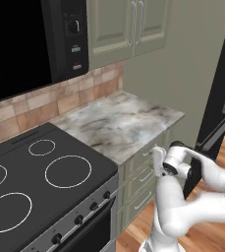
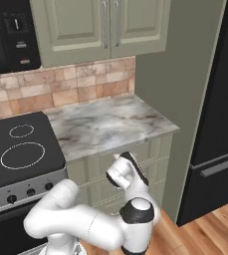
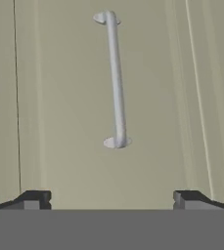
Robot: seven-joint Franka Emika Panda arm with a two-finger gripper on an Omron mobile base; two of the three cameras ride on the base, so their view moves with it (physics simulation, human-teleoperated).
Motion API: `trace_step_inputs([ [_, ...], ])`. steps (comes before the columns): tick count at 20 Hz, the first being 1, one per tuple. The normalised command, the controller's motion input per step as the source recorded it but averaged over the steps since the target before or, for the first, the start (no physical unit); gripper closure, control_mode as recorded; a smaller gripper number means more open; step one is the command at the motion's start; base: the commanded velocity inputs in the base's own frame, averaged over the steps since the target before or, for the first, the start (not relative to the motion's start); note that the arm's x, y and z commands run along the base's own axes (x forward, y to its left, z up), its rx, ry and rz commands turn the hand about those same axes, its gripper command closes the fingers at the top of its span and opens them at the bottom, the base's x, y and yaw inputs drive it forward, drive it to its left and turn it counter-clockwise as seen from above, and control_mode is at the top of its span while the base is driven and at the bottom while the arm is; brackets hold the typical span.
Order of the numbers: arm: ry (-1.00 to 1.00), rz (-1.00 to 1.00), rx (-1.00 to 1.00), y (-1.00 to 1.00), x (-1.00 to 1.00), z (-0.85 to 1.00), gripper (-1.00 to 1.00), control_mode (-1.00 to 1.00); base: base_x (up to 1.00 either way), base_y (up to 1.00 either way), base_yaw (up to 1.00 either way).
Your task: Take a straw from the drawer in front and place it inside the glass cup on the dining counter.
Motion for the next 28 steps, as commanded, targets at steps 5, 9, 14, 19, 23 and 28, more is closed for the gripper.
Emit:
trace_step_inputs([
  [5, -0.04, 0.00, 0.07, -0.19, 0.54, -0.15, -1.00, -1.00, 0.00, 0.00, 0.00],
  [9, -0.01, 0.00, 0.14, -0.46, 0.59, -0.12, -1.00, -1.00, 0.00, 0.00, 0.00],
  [14, -0.01, 0.04, 0.16, -0.70, 0.55, -0.02, -1.00, -1.00, 0.00, 0.00, 0.00],
  [19, -0.03, 0.07, 0.10, -0.35, 0.71, -0.32, -1.00, -1.00, 0.00, 0.00, 0.00],
  [23, -0.12, 0.13, 0.09, -0.12, 0.67, -0.31, -1.00, -1.00, 0.00, 0.00, 0.00],
  [28, -0.15, 0.14, 0.02, 0.00, 0.42, -0.37, -1.00, -1.00, 0.00, 0.00, 0.00],
])
